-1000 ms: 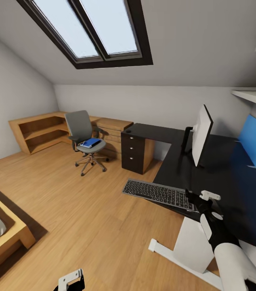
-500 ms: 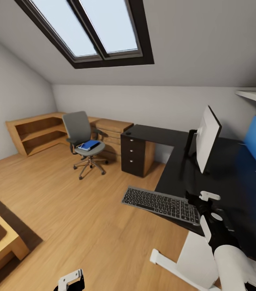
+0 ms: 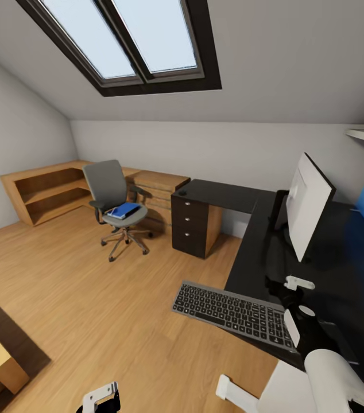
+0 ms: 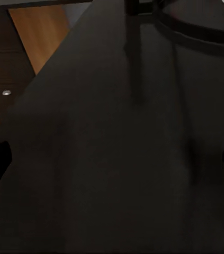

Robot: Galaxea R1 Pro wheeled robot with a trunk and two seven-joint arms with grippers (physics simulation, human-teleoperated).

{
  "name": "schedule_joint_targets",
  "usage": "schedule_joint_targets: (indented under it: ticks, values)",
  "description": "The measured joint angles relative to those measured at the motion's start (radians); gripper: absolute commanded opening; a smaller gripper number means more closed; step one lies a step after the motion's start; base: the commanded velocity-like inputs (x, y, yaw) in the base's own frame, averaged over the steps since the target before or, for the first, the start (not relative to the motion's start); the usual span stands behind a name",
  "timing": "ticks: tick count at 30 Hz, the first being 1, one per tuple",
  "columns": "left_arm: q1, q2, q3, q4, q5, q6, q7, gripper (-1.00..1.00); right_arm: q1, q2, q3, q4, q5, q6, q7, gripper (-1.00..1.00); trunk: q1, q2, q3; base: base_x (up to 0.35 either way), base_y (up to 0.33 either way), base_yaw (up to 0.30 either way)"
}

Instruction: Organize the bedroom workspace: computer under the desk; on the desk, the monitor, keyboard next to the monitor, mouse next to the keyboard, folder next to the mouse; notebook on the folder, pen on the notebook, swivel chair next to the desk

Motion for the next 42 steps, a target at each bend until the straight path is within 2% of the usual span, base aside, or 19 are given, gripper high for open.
schedule_joint_targets:
  ticks: [3, 5, 8, 12, 13, 24, 34, 42]
  values:
    - [0.0, 0.0, 0.0, 0.0, 0.0, 0.0, 0.0, 1.0, -0.001, -0.01, 0.0, 0.045, 0.0, -0.002, -0.014, 1.0, 0.0, 0.0, 0.0, 0.189, 0.0, 0.0]
    - [0.0, 0.0, 0.0, 0.0, 0.0, 0.0, 0.0, 1.0, -0.003, -0.032, -0.002, 0.097, 0.0, -0.004, -0.045, 1.0, 0.0, 0.0, 0.0, 0.096, 0.0, 0.0]
    - [0.0, 0.0, 0.0, 0.0, 0.0, 0.0, 0.0, 1.0, -0.005, -0.049, -0.003, 0.135, -0.002, -0.006, -0.085, 1.0, 0.0, 0.0, 0.0, 0.049, 0.0, 0.0]
    - [0.0, 0.0, 0.0, 0.0, 0.0, -0.001, 0.0, 1.0, -0.005, -0.056, -0.002, 0.153, -0.002, -0.006, -0.109, 1.0, 0.0, 0.0, 0.0, 0.018, 0.0, 0.0]
    - [0.0, 0.0, 0.0, 0.0, 0.0, -0.001, 0.0, 1.0, -0.007, -0.059, -0.002, 0.165, -0.001, -0.004, -0.134, 1.0, 0.0, 0.0, 0.0, 0.005, 0.0, 0.0]
    - [0.0, 0.0, 0.0, 0.0, 0.0, -0.001, 0.0, 1.0, -0.026, -0.064, 0.002, 0.234, 0.0, -0.001, -0.205, 1.0, 0.0, 0.0, 0.0, 0.001, 0.0, 0.0]
    - [0.0, 0.0, 0.0, 0.0, 0.0, -0.001, 0.0, 1.0, -0.042, -0.073, 0.002, 0.244, 0.0, 0.008, -0.243, 1.0, 0.0, 0.0, 0.0, 0.0, 0.0, 0.0]
    - [0.0, -0.001, 0.0, 0.0, 0.0, -0.001, 0.0, 1.0, -0.044, -0.073, 0.002, 0.244, -0.001, 0.052, -0.263, 1.0, 0.0, 0.0, 0.0, 0.0, 0.0, 0.0]
